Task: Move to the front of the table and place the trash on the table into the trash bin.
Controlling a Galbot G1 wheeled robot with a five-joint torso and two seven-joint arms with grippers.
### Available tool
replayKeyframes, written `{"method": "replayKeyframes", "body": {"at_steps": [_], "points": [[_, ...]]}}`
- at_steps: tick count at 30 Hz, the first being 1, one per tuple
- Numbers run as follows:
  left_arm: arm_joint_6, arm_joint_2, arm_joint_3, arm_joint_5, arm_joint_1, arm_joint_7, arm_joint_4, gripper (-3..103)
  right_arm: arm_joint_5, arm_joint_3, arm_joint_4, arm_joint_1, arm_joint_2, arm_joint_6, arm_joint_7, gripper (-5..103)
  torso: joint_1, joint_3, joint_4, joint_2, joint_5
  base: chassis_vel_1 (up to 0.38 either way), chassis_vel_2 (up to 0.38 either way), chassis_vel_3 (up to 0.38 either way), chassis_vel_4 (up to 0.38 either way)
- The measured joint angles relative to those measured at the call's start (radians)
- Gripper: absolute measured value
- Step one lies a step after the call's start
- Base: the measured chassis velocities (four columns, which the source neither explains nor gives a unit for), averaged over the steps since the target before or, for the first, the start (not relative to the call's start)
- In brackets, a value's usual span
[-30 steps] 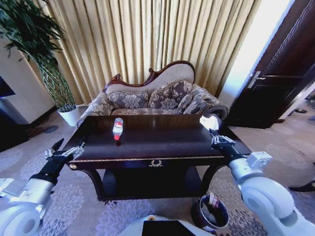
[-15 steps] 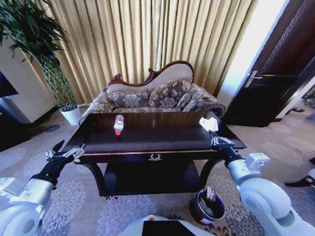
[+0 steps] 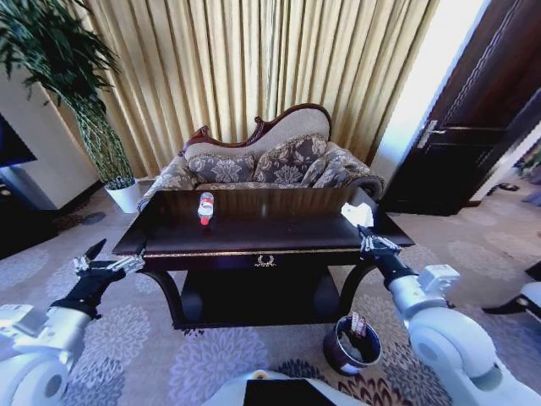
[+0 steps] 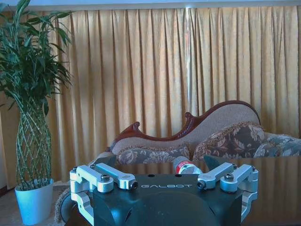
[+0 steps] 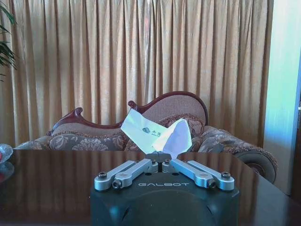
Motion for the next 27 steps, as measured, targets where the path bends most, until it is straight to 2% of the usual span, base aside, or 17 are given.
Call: {"method": "replayKeyframes", "body": {"at_steps": [10, 16, 19, 21, 23, 27], "points": [[0.0, -0.005, 0.002, -0.012, 0.003, 0.003, 0.0, 100, -0.017, -0.008, 0.002, -0.002, 0.005, 0.005, -0.001, 0, 0.0, 0.0, 0.0, 0.0, 0.0, 0.081, -0.08, -0.081, 0.084], [0.0, -0.01, 0.001, -0.044, 0.007, 0.012, 0.0, 100, -0.041, -0.012, -0.013, -0.013, 0.012, 0.019, -0.034, 0, 0.0, 0.0, 0.0001, 0.0, -0.0001, 0.058, -0.054, -0.061, 0.062], [0.0, -0.011, 0.0, -0.05, 0.006, 0.012, 0.0, 100, -0.049, -0.015, -0.04, -0.026, 0.027, 0.023, -0.068, 0, 0.0, 0.0, 0.0002, 0.0, -0.0001, 0.0, 0.0, 0.0, 0.0], [0.0, -0.013, 0.002, -0.052, 0.004, 0.012, 0.0, 100, -0.05, -0.019, -0.099, -0.053, 0.054, 0.023, -0.133, 0, 0.0, 0.0, 0.0, 0.0, -0.0003, 0.0, 0.0, 0.0, 0.0], [-0.001, -0.016, 0.003, -0.052, 0.003, 0.012, 0.0, 100, -0.064, -0.03, -0.161, -0.064, 0.072, 0.024, -0.162, 0, 0.0, 0.0, -0.0001, 0.0, -0.0002, 0.0, 0.0, 0.0, 0.0], [-0.001, -0.019, 0.002, -0.055, 0.003, 0.015, 0.0, 100, -0.091, -0.055, -0.293, -0.072, 0.094, 0.025, -0.184, 0, 0.0, 0.0, 0.0, 0.0, 0.0003, 0.0, 0.0, 0.0, 0.0]]}}
